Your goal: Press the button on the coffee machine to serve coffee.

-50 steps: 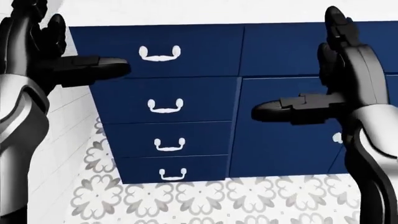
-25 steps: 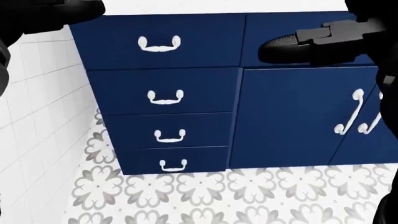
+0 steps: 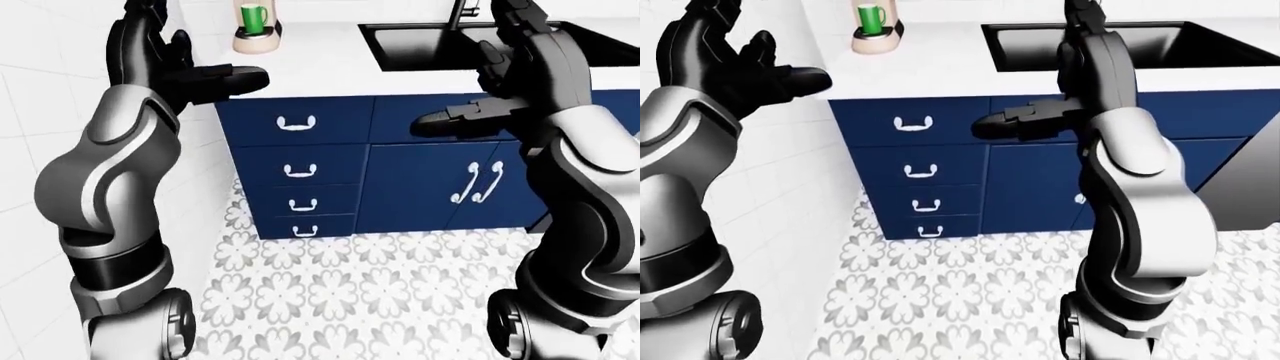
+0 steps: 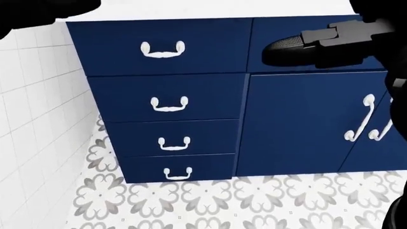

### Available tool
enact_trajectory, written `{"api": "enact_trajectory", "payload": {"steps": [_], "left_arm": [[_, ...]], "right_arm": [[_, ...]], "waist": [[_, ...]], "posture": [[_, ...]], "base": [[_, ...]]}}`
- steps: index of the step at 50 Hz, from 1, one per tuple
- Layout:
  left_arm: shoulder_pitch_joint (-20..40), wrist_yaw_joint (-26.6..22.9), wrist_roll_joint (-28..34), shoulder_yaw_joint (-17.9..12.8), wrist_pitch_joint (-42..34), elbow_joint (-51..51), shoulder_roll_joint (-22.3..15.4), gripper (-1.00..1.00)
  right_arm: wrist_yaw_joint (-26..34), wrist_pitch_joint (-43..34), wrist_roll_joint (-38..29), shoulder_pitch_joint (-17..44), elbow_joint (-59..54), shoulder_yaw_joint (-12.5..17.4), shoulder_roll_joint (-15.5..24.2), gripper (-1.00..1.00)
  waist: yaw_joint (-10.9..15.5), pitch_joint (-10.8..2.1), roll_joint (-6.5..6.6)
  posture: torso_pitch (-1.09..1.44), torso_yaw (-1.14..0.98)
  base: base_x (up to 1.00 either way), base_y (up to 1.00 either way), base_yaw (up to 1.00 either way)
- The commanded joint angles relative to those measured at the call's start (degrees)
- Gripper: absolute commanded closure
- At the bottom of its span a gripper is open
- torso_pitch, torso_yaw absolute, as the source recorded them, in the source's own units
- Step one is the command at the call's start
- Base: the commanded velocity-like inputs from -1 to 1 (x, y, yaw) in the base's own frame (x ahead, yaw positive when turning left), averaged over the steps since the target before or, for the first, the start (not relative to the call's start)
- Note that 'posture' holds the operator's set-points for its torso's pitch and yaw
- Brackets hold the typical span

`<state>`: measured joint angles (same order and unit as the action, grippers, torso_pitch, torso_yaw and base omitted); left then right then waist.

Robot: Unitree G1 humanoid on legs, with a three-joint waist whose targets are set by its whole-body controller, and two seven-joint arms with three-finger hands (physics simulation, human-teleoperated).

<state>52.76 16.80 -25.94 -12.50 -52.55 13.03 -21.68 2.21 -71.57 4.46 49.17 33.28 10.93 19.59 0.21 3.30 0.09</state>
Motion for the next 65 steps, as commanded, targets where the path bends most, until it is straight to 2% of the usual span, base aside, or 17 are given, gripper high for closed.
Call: {"api": "enact_trajectory", "payload": {"steps": [1,9,10,20,33,36,39,40,41,42,49,51,53,54,56,62,65], "left_arm": [[1.8,-0.1,0.1,-0.4,1.8,1.5,-0.7,-1.0],[2.0,-0.1,0.1,-0.3,1.8,1.4,-0.6,-1.0],[2.0,-0.2,0.3,-0.2,2.1,1.2,-0.6,-1.0],[1.9,-0.7,0.4,0.0,1.9,1.9,-0.6,-1.0],[1.8,-0.7,0.3,-0.4,1.5,2.4,-0.5,-1.0],[1.8,-0.7,0.2,-0.3,1.4,2.6,-0.5,-1.0],[1.8,-0.7,0.2,-0.2,1.4,2.7,-0.4,-1.0],[1.7,-0.8,0.2,-0.2,1.4,2.6,-0.4,-1.0],[1.9,-0.7,0.2,-0.3,1.2,2.8,-0.4,-1.0],[1.9,-0.6,0.1,-0.4,1.1,2.9,-0.4,-1.0],[1.8,-0.8,0.2,-0.2,1.4,2.7,-0.3,-1.0],[1.9,-0.7,0.1,-0.3,1.2,2.8,-0.3,-1.0],[1.8,-0.7,0.1,-0.3,1.3,2.8,-0.3,-1.0],[1.8,-0.7,0.1,-0.3,1.4,2.7,-0.4,-1.0],[1.9,-0.8,0.1,-0.4,1.5,2.4,-0.4,-1.0],[1.9,-0.6,0.0,-0.4,1.4,2.7,-0.4,-1.0],[1.8,-0.6,-0.1,-0.3,1.2,3.1,-0.5,-1.0]], "right_arm": [[-0.3,1.7,-0.1,1.7,1.2,0.5,0.6,-1.0],[-0.3,2.1,0.2,1.4,0.8,0.7,0.7,-1.0],[-0.3,2.1,0.3,1.5,0.8,0.8,0.7,-1.0],[-0.7,2.1,1.0,1.5,0.9,0.9,1.1,-1.0],[-1.1,1.7,1.5,1.4,1.4,1.0,1.1,-1.0],[-1.2,1.4,1.6,1.5,1.5,1.0,1.2,-1.0],[-1.1,1.4,1.7,1.4,1.5,0.9,1.3,-1.0],[-1.1,1.5,1.7,1.4,1.5,1.0,1.3,-1.0],[-1.2,1.3,1.7,1.5,1.5,0.9,1.3,-1.0],[-1.2,1.3,1.7,1.5,1.5,0.9,1.3,-1.0],[-1.2,1.6,1.9,1.4,1.4,1.1,1.3,-1.0],[-1.2,1.7,1.9,1.3,1.4,1.1,1.3,-1.0],[-1.2,1.6,2.0,1.3,1.5,1.1,1.3,-1.0],[-1.2,1.7,2.0,1.2,1.5,1.1,1.3,-1.0],[-1.2,2.0,2.0,1.0,1.3,1.1,1.3,-1.0],[-1.2,1.6,2.1,1.3,1.5,1.1,1.4,-1.0],[-1.3,1.3,2.2,1.4,1.6,1.1,1.4,-1.0]], "waist": [[0.0,-1.54,0.03],[-0.1,-1.5,0.01],[-0.1,-2.82,0.28],[0.0,-1.98,0.18],[0.1,-1.72,1.49],[0.4,-1.88,0.01],[0.8,-1.6,-3.6],[0.3,-1.81,-1.61],[0.5,-1.89,-2.9],[0.4,-1.72,-3.14],[0.1,-1.01,0.03],[-0.3,-1.19,1.94],[-0.6,-2.44,5.62],[-0.1,-2.0,3.26],[-0.3,-1.99,3.98],[-0.1,-1.9,1.26],[0.3,-1.85,-1.24]], "posture": [[0.0,0.0],[0.0,0.0],[0.0,0.0],[0.0,0.0],[0.0,0.0],[0.0,0.0],[0.0,0.0],[0.0,0.0],[0.0,0.0],[0.0,0.0],[0.0,0.0],[0.0,0.0],[0.0,0.0],[0.0,0.0],[0.0,0.0],[0.0,0.0],[0.0,0.0]], "base": [[0.03,0.0,0.0],[0.04,0.0,0.0],[0.08,0.0,0.0],[0.1,0.0,0.0],[0.11,0.0,0.0],[0.11,0.0,0.0],[0.11,0.0,0.0],[0.11,0.0,0.0],[0.11,0.0,0.0],[0.11,0.0,0.0],[0.11,0.0,0.0],[0.12,0.0,0.0],[0.11,0.0,0.0],[0.12,0.0,0.0],[0.11,0.0,0.0],[0.11,0.0,0.0],[0.11,0.0,0.0]]}}
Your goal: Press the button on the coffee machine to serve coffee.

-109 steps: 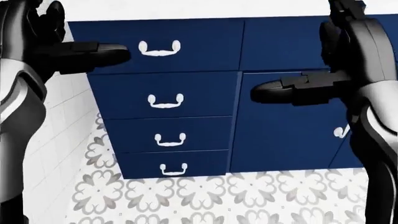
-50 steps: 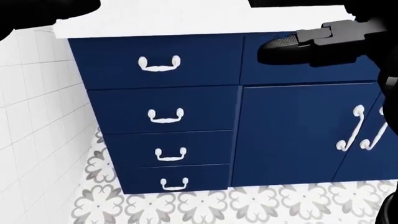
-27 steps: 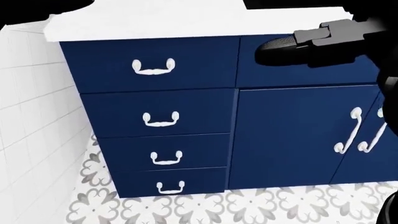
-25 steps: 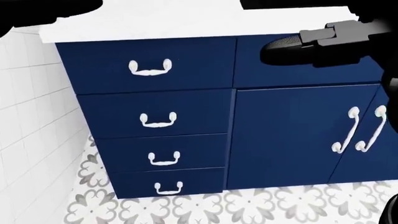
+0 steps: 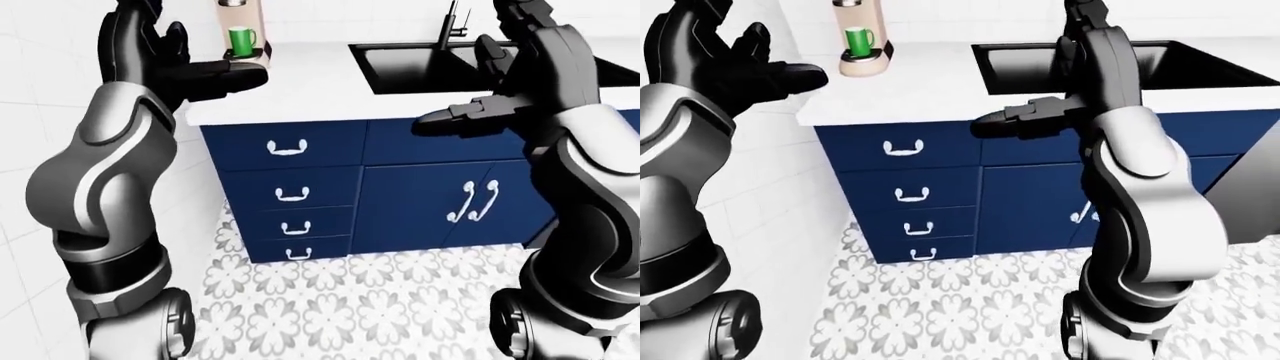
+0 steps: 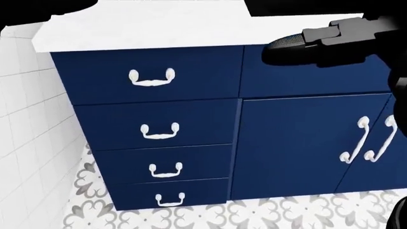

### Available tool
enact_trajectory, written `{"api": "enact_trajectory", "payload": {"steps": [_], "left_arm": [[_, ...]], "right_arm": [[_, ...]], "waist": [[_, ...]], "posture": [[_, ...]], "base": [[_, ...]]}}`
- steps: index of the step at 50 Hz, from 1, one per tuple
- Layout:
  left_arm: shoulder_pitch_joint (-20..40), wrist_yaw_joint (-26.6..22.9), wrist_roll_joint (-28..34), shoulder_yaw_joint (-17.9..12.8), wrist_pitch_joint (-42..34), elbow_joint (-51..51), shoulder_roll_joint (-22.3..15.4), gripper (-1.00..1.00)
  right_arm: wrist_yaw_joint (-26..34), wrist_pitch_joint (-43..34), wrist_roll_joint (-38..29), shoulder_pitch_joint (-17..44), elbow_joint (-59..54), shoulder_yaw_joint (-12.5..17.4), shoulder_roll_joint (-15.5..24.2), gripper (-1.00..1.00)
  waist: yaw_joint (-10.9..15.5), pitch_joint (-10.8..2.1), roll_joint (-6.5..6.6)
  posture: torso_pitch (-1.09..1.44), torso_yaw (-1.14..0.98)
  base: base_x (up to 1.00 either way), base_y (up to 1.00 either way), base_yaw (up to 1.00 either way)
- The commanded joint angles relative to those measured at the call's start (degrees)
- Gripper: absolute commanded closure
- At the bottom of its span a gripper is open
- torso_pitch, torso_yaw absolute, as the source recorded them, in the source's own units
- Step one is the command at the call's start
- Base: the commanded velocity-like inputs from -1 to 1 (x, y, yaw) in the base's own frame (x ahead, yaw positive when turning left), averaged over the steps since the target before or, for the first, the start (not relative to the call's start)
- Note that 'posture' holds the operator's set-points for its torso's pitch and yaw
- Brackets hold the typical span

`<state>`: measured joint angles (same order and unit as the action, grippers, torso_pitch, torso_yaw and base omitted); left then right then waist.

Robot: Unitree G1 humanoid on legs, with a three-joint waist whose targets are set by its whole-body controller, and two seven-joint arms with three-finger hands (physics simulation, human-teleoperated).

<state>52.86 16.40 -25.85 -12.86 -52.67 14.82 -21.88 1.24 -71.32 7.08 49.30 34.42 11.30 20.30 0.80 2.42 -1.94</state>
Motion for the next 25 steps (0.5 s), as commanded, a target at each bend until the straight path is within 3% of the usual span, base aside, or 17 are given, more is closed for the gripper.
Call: {"api": "enact_trajectory", "payload": {"steps": [1,2,3,4,5,7,10,13,15,16,18,20,25], "left_arm": [[1.7,-0.2,-0.2,0.0,1.4,1.2,-0.2,-1.0],[1.7,-0.2,-0.2,0.0,1.4,1.3,-0.3,-1.0],[1.6,-0.3,-0.2,0.0,1.5,1.2,-0.3,-1.0],[1.7,-0.2,-0.2,0.0,1.4,1.2,-0.3,-1.0],[1.7,-0.3,-0.2,0.0,1.5,1.2,-0.3,-1.0],[1.7,-0.2,-0.3,0.0,1.3,1.3,-0.3,-1.0],[1.7,-0.2,-0.2,0.2,1.4,1.3,-0.2,-1.0],[1.9,-0.2,-0.1,0.1,1.4,1.1,-0.2,-1.0],[1.8,-0.2,-0.2,0.2,1.3,1.5,-0.1,-1.0],[1.6,-0.3,0.0,0.4,1.5,1.7,-0.1,-1.0],[1.9,-0.3,-0.2,0.1,1.0,2.0,-0.2,-1.0],[1.9,-0.4,-0.1,0.1,1.3,1.6,-0.3,-1.0],[2.3,0.0,-0.6,-0.1,0.2,2.6,-0.2,-1.0]], "right_arm": [[-0.3,1.0,-0.4,1.2,0.6,0.8,0.7,-1.0],[-0.3,1.0,-0.4,1.2,0.7,0.8,0.7,-1.0],[-0.4,0.8,-0.3,1.2,0.8,0.8,0.7,-1.0],[-0.4,0.9,-0.3,1.2,0.8,0.8,0.6,-1.0],[-0.4,1.0,-0.3,1.2,0.7,0.7,0.6,-1.0],[-0.4,1.3,-0.3,1.0,0.5,0.7,0.6,-1.0],[-0.4,1.6,-0.3,1.0,0.3,0.9,0.7,-1.0],[-0.5,1.3,-0.1,1.3,0.3,0.9,0.6,-1.0],[-0.6,1.2,0.0,1.3,0.4,0.9,0.7,-1.0],[-0.6,1.2,0.0,1.3,0.4,0.9,0.7,-1.0],[-0.6,1.0,0.1,1.4,0.6,1.0,0.8,-1.0],[-0.8,0.9,0.1,1.5,0.5,0.9,0.7,-1.0],[-0.8,1.1,0.2,1.4,0.4,1.0,0.8,-1.0]], "waist": [[-0.1,-1.26,-0.65],[-0.1,-1.82,-2.79],[-0.5,-1.42,-0.37],[-0.2,-1.29,-1.17],[-0.3,-1.33,-1.17],[-0.4,-1.57,-0.29],[-0.4,-0.79,1.14],[-0.7,-0.56,3.33],[-1.2,-1.43,6.58],[-1.1,-1.43,5.72],[-1.0,-0.98,5.96],[-0.7,-1.43,4.97],[-0.5,-0.83,2.35]], "posture": [[0.0,0.0],[0.0,0.0],[0.0,0.0],[0.0,0.0],[0.0,0.0],[0.0,0.0],[0.0,0.0],[0.0,0.0],[0.0,0.0],[0.0,0.0],[0.0,0.0],[0.0,0.0],[0.0,0.0]], "base": [[0.12,0.0,0.0],[0.11,0.0,0.0],[0.11,0.0,0.0],[0.11,0.0,0.0],[0.11,0.0,0.0],[0.11,0.0,0.0],[0.11,0.0,0.0],[0.11,0.0,0.0],[0.11,0.0,0.0],[0.11,0.0,0.0],[0.11,0.0,0.0],[0.11,0.0,0.0],[0.11,0.0,0.0]]}}
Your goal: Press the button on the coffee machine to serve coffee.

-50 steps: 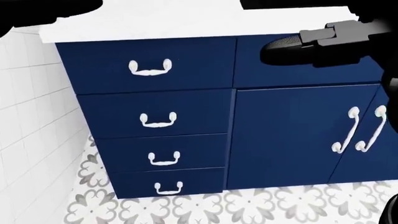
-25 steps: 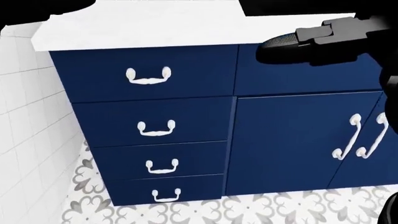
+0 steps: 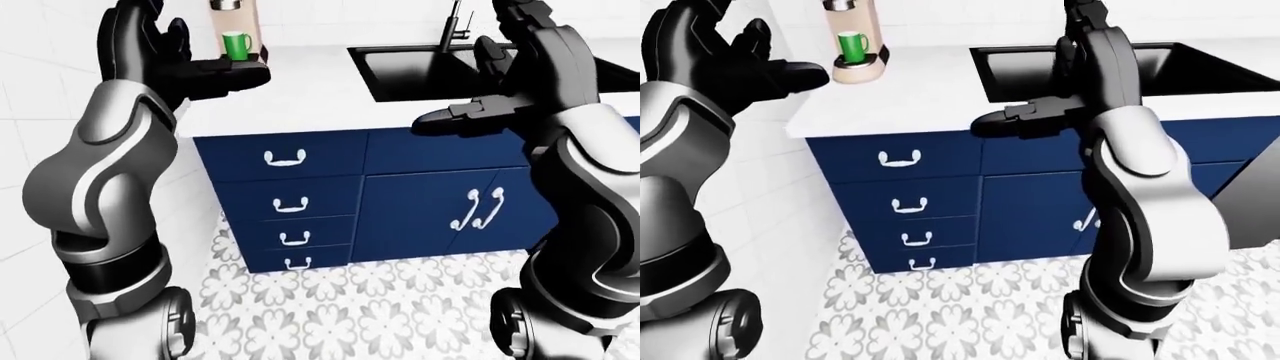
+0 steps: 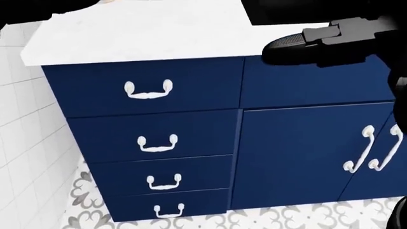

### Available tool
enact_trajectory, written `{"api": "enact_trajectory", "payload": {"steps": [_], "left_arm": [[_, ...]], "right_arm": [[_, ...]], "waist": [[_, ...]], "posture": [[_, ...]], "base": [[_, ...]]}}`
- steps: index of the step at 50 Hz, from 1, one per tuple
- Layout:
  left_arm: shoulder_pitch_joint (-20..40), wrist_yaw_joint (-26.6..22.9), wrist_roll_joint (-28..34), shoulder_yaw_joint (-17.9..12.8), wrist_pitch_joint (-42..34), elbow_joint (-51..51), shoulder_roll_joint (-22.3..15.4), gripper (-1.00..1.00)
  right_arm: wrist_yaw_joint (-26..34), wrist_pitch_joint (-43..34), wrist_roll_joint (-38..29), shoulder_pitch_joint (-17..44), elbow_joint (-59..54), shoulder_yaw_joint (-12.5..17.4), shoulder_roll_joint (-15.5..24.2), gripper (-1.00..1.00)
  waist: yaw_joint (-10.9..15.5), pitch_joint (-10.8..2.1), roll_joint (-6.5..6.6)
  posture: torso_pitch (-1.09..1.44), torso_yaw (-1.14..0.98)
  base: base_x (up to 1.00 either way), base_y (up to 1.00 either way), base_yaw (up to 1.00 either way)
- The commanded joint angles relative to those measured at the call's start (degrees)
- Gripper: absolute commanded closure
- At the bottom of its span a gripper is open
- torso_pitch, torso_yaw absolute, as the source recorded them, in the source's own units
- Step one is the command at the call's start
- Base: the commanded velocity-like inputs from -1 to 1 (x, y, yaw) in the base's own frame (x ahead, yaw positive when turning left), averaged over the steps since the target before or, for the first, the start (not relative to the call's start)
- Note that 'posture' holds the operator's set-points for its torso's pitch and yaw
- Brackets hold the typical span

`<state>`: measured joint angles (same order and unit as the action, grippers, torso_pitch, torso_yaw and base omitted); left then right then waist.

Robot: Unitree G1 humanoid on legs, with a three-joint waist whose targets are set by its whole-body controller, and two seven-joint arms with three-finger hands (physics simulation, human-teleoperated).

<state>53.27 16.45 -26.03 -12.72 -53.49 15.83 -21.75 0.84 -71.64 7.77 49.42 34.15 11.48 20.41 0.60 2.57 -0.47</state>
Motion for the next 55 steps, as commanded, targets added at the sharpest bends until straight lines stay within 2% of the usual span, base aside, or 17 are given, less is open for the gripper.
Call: {"api": "enact_trajectory", "payload": {"steps": [1,3,6,13,17,18,20,26,28,30,31,33,40,43,44,46,55], "left_arm": [[1.8,-0.1,-0.5,-0.3,1.2,1.6,-0.4,-1.0],[1.8,0.1,-0.7,-0.4,1.0,1.8,-0.5,-1.0],[1.7,0.2,-0.8,-0.3,1.0,2.0,-0.5,-1.0],[1.7,0.4,-1.0,-0.4,1.1,1.9,-0.6,-1.0],[1.8,0.6,-1.3,-0.4,0.9,1.7,-0.5,-1.0],[1.9,0.6,-1.3,-0.4,1.0,1.6,-0.6,-1.0],[1.9,0.6,-1.3,-0.4,1.1,1.5,-0.6,-1.0],[1.9,0.6,-1.4,-0.4,1.5,0.9,-0.8,-1.0],[1.9,0.6,-1.4,-0.3,1.6,0.9,-0.9,-1.0],[1.7,0.4,-1.2,-0.2,1.8,0.8,-0.9,-1.0],[1.6,0.4,-1.1,-0.1,2.0,0.7,-0.9,-1.0],[1.6,0.4,-1.1,-0.2,1.9,0.8,-0.8,-1.0],[1.6,0.6,-1.2,-0.2,1.4,1.3,-0.7,-1.0],[1.6,0.5,-1.1,-0.2,1.5,1.2,-0.7,-1.0],[1.6,0.5,-1.1,-0.2,1.6,1.1,-0.7,-1.0],[1.7,0.6,-1.2,-0.3,1.3,1.3,-0.7,-1.0],[1.6,0.5,-1.1,-0.2,1.5,1.2,-0.7,-1.0]], "right_arm": [[-0.4,1.7,-0.5,1.0,0.7,0.9,0.7,-1.0],[-0.4,1.3,-0.3,1.2,1.0,0.9,0.7,-1.0],[-0.6,0.9,-0.2,1.2,1.3,1.0,0.7,-1.0],[-0.6,0.8,0.1,1.1,1.6,1.3,1.0,-1.0],[-0.8,0.9,0.3,1.2,1.3,1.2,1.0,-1.0],[-0.8,0.9,0.3,1.3,1.3,1.2,1.0,-1.0],[-0.7,1.2,0.4,1.0,1.2,1.3,1.0,-1.0],[-1.0,1.1,0.4,1.3,0.9,1.0,1.0,-1.0],[-0.9,1.1,0.5,1.2,1.1,1.1,1.1,-1.0],[-1.0,1.2,0.5,1.3,1.0,0.9,1.0,-1.0],[-1.1,1.1,0.4,1.4,1.0,0.8,0.9,-1.0],[-0.9,1.6,0.4,1.1,0.8,0.8,0.9,-1.0],[-0.9,1.4,0.5,0.9,1.1,1.0,1.1,-1.0],[-1.0,0.9,0.5,1.2,1.4,1.0,1.1,-1.0],[-0.9,1.1,0.5,1.1,1.3,1.0,1.1,-1.0],[-1.0,1.0,0.5,1.1,1.4,1.1,1.1,-1.0],[-1.1,0.8,0.5,1.4,1.3,0.9,1.1,-1.0]], "waist": [[-0.2,-1.09,-0.01],[0.1,-1.67,-3.11],[0.1,-1.22,-2.88],[-0.3,-0.65,0.58],[-1.0,-1.36,5.65],[-0.5,-1.1,3.34],[-0.7,-1.32,4.26],[-0.3,-1.09,1.35],[-0.1,-1.22,-0.43],[0.2,-2.06,-4.07],[-0.3,-1.5,-1.68],[-0.1,-1.4,-2.56],[-0.5,-0.59,1.03],[-1.0,-1.67,5.54],[-0.5,-1.48,3.52],[-0.7,-1.29,4.42],[0.0,-1.52,-2.95]], "posture": [[0.0,0.0],[0.0,0.0],[0.0,0.0],[0.0,0.0],[0.0,0.0],[0.0,0.0],[0.0,0.0],[0.0,0.0],[0.0,0.0],[0.0,0.0],[0.0,0.0],[0.0,0.0],[0.0,0.0],[0.0,0.0],[0.0,0.0],[0.0,0.0],[0.0,0.0]], "base": [[0.12,0.0,0.0],[0.12,0.0,0.0],[0.11,0.0,0.0],[0.11,0.0,0.0],[0.12,0.0,0.0],[0.12,0.0,0.0],[0.12,0.0,0.0],[0.12,0.0,0.0],[0.12,0.0,0.0],[0.13,0.0,0.0],[0.13,0.0,0.0],[0.12,0.0,0.0],[0.12,0.0,0.0],[0.12,0.0,0.0],[0.13,0.0,0.0],[0.12,0.03,0.0],[0.12,0.11,0.0]]}}
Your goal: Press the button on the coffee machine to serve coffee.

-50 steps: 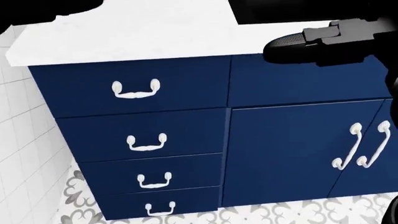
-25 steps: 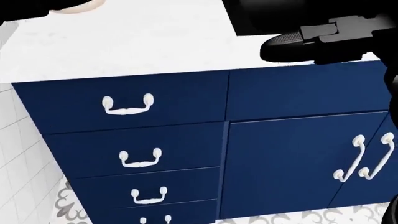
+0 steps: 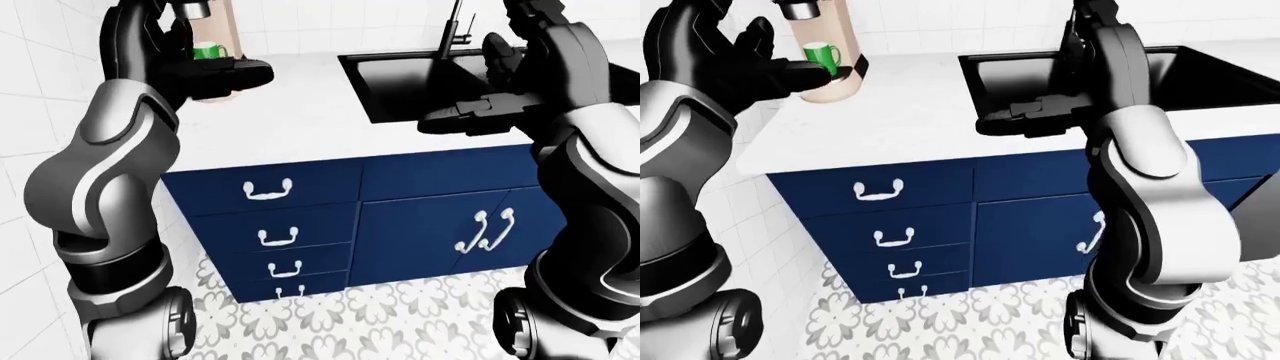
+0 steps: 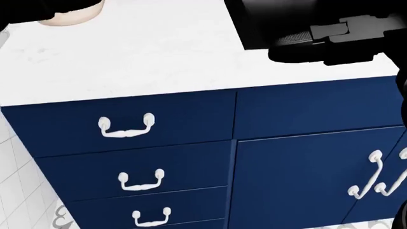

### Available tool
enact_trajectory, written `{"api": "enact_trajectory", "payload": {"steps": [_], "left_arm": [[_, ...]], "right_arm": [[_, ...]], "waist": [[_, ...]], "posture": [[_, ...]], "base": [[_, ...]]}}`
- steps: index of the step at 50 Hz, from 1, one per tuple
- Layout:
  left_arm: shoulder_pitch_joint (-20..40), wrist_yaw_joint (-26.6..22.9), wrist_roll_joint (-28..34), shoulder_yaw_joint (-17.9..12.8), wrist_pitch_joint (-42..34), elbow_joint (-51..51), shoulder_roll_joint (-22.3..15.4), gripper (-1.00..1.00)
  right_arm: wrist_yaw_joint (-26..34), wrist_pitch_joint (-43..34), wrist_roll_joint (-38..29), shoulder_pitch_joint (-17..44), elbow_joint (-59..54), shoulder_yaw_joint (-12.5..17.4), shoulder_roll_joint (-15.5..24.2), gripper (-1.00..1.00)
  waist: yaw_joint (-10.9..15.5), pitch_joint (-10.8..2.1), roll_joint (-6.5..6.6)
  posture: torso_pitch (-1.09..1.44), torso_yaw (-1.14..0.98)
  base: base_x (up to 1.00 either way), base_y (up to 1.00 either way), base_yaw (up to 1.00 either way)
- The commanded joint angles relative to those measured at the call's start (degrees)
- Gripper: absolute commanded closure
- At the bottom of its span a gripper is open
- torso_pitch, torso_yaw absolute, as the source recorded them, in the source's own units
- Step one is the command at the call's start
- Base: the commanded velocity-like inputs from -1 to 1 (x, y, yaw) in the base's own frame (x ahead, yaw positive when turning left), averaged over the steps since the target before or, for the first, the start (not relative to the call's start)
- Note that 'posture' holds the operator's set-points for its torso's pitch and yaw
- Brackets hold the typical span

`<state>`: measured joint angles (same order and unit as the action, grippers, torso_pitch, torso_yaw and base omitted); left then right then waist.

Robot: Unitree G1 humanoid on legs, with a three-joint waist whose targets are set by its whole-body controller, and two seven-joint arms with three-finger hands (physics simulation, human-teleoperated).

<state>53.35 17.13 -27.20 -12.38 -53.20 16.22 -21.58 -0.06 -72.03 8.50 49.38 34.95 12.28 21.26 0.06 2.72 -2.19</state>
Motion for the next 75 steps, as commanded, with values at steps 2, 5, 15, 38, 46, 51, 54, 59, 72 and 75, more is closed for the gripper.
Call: {"api": "enact_trajectory", "payload": {"steps": [2,5,15,38,46,51,54,59,72,75], "left_arm": [[1.6,-0.3,0.0,-0.6,1.3,0.6,-0.9,-1.0],[1.4,-0.6,0.3,-0.5,1.8,0.2,-1.0,-1.0],[1.8,-0.7,0.6,-0.5,2.3,-0.7,-0.8,-1.0],[1.4,-0.1,-0.1,-0.5,1.1,1.0,-0.8,-1.0],[0.4,0.0,0.6,0.4,0.2,3.0,0.3,-1.0],[0.3,-0.5,1.2,0.4,0.1,3.2,0.6,-1.0],[0.4,-0.5,1.3,0.4,-0.2,3.6,0.7,-1.0],[0.6,-0.8,1.6,0.2,-0.1,3.5,0.7,-1.0],[0.5,-0.8,1.7,0.0,-0.4,4.1,0.8,-1.0],[0.7,-0.8,1.5,-0.1,-0.3,3.8,0.6,-1.0]], "right_arm": [[-0.2,1.7,-0.3,1.2,0.3,0.1,0.1,-1.0],[-0.3,1.3,-0.3,1.5,0.4,0.0,0.1,-1.0],[0.1,2.4,-0.3,0.9,-0.2,0.2,0.2,-1.0],[-0.1,2.1,0.1,0.9,0.4,0.8,0.3,-1.0],[0.2,2.5,3.0,1.3,-0.2,4.5,3.1,-1.0],[-1.0,3.5,4.8,1.5,-1.2,4.9,3.9,-1.0],[-1.4,4.5,5.6,1.4,-2.2,5.0,4.4,-1.0],[-2.3,6.7,7.0,1.4,-4.6,4.7,4.8,-1.0],[-5.1,9.3,10.9,-0.9,-5.7,5.9,6.5,-1.0],[-5.6,9.5,11.1,-0.3,-6.1,4.8,6.5,-1.0]], "waist": [[0.5,-1.44,-1.39],[0.2,-1.81,-0.26],[-0.3,-1.78,6.2],[-0.6,-1.52,5.3],[-0.1,-1.58,3.86],[0.2,-1.28,0.9],[0.4,-1.75,-1.07],[0.2,-2.03,-0.55],[0.0,-1.7,3.92],[0.0,-1.22,2.48]], "posture": [[0.0,0.0],[0.0,0.0],[0.0,0.0],[0.0,0.0],[0.0,0.0],[0.0,0.0],[0.0,0.0],[0.0,0.0],[0.0,0.0],[0.0,0.0]], "base": [[0.12,0.16,0.0],[0.11,0.17,0.0],[0.08,0.19,0.0],[0.08,0.21,0.0],[0.08,0.17,0.0],[0.08,0.17,0.0],[0.08,0.17,0.0],[0.08,0.17,0.0],[0.08,0.16,0.0],[0.08,0.16,0.0]]}}
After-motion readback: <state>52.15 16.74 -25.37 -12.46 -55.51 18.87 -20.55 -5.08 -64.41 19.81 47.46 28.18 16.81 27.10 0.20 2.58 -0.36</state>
